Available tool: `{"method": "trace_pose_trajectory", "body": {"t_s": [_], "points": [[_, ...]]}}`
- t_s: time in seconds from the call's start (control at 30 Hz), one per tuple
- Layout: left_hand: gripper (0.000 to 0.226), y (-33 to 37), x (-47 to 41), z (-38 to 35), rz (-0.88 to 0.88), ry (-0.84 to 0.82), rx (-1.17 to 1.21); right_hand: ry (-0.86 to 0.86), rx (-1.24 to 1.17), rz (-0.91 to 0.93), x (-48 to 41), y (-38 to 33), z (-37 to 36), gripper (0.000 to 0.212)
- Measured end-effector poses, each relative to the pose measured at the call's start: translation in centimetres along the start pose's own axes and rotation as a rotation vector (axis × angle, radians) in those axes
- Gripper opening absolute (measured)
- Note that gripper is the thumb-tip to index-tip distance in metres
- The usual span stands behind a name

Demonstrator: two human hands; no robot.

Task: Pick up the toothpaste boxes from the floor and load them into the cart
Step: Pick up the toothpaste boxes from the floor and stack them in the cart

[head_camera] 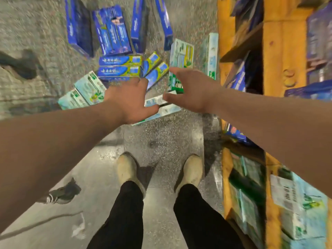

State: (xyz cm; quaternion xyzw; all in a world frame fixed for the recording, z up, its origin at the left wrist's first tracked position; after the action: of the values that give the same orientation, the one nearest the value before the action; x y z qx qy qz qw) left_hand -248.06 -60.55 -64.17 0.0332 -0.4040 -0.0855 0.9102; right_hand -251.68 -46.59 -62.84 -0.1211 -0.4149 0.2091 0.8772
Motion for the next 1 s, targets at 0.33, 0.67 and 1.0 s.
{"method": "trace_pose_trajectory", "body": {"t_s": [0.33,0.67,1.0], "points": [[0.102,-4.1,-12.9,-14.3,0.031,-0.082,-0.059,-0.121,0.152,0.025,-14.3,5.1,-12.1,0.105],[0.117,-5.1,-19.9,-21.7,0.011,-0.074,-0.056,-0.252,0.402,0.011,-22.0,9.0,-20.9,0.149],[0.101,-5.0,-21.4,-22.6,0.003,0.007,-0.062,-0.085,0.545,0.033,-24.4,8.7,-22.0,0.07]]}}
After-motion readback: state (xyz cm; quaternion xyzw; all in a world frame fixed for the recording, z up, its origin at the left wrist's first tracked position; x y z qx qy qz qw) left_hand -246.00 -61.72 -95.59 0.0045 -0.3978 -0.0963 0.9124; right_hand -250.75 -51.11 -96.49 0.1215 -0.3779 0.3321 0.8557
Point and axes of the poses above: each hand's wrist, its own x-axis away from the middle knuckle, its own z-axis out of the back of the hand, y = z × x, the point moved 10 cm from there along -x, towards the middle knuckle, and after that the axes turned 12 degrees about -y, right-handed, at the moved point
